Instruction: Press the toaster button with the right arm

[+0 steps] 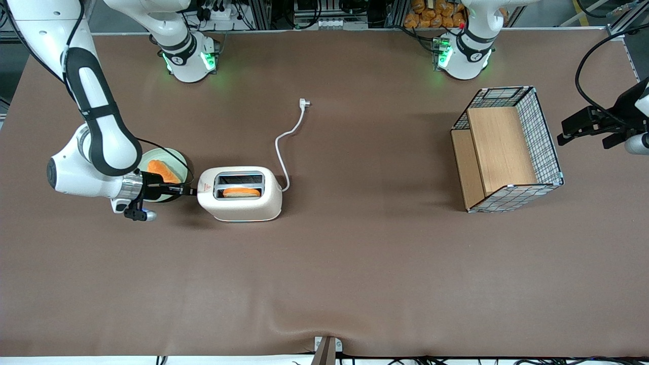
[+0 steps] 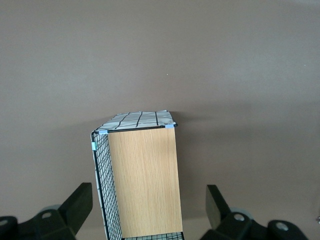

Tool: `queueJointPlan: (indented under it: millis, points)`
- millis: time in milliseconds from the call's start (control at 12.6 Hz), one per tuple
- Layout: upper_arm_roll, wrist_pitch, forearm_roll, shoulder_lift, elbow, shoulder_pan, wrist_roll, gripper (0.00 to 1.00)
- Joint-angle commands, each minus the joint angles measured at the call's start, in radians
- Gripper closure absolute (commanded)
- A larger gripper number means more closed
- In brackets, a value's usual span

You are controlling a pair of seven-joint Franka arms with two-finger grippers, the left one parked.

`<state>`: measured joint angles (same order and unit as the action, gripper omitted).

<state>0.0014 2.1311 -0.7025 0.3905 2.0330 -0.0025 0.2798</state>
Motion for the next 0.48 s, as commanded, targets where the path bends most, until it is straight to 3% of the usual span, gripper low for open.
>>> queueJointPlan:
  millis: [0,398]
  points:
    - [0.005,0.056,-0.025,0.036,0.003,0.019,0.016,1.0]
    - [0.005,0.073,-0.026,0.047,0.004,0.027,0.016,1.0]
